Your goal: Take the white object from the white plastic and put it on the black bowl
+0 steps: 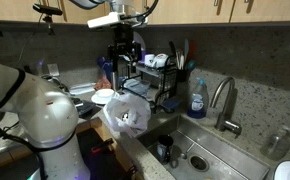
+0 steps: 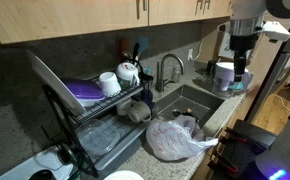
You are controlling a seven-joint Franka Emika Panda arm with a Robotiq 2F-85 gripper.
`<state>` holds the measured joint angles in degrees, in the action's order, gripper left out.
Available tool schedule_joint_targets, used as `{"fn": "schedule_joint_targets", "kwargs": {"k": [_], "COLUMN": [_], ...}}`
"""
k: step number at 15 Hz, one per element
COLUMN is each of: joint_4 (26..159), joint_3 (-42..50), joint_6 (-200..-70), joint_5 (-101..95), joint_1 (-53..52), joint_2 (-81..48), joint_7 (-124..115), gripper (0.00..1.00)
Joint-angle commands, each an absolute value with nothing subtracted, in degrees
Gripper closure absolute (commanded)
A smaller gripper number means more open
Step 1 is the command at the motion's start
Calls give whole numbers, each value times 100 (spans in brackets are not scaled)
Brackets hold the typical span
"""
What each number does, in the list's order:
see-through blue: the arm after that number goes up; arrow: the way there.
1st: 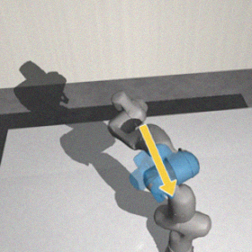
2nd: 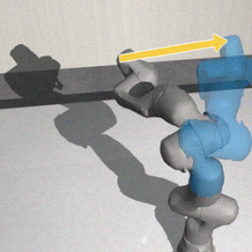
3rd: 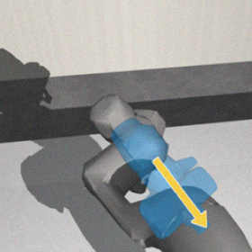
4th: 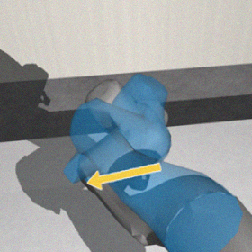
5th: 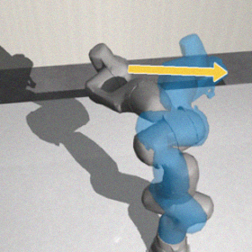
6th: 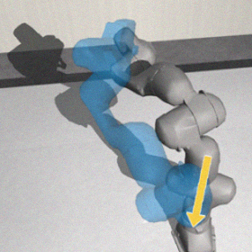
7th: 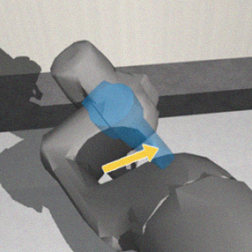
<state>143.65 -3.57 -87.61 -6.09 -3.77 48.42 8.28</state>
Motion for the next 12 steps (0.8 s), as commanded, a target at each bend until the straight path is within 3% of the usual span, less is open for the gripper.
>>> {"fn": "schedule_joint_targets", "kwargs": {"k": [1, 12], "joint_4": [14352, 14305], "joint_3": [-293, -485], "joint_6": [-8743, -8901], "joint_5": [-650, -330], "joint_1": [-473, -860], "joint_2": [4832, 4166], "joint_7": [771, 689], "gripper": [0, 0]}}
